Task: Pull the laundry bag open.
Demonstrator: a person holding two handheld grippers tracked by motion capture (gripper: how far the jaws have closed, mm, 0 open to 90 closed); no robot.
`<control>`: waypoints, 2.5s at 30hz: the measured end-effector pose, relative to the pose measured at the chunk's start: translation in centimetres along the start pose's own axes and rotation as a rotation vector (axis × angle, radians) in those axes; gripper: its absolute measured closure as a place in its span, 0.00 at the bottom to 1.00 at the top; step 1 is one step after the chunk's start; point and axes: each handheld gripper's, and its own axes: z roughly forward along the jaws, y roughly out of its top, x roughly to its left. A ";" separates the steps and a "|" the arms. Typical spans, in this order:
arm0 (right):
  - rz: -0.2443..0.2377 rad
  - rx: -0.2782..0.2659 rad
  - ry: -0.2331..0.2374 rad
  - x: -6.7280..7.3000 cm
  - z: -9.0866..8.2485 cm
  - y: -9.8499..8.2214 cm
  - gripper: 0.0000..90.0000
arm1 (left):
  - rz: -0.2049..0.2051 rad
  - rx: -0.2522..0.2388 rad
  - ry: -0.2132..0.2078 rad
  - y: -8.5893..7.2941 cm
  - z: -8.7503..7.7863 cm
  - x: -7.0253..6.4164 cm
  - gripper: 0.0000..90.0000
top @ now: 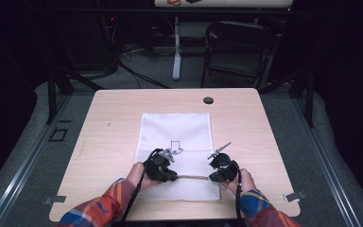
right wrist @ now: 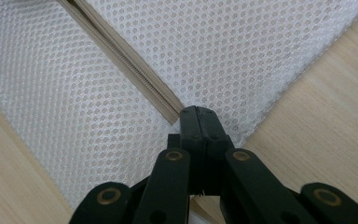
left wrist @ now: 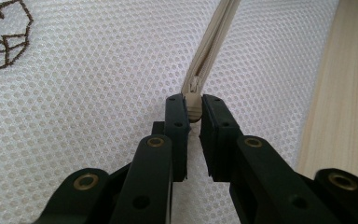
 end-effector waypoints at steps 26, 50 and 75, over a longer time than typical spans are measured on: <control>0.003 0.010 -0.001 -0.4 -0.1 0.1 1.00 | -0.050 -0.004 0.022 -2.9 -2.5 0.5 0.90; 0.003 0.003 -0.001 -0.2 0.0 0.1 1.00 | -0.084 -0.011 0.042 -4.6 -4.1 0.7 0.90; -0.010 0.007 -0.021 -0.1 -0.1 0.0 1.00 | -0.115 -0.012 0.069 -6.7 -5.9 1.2 0.90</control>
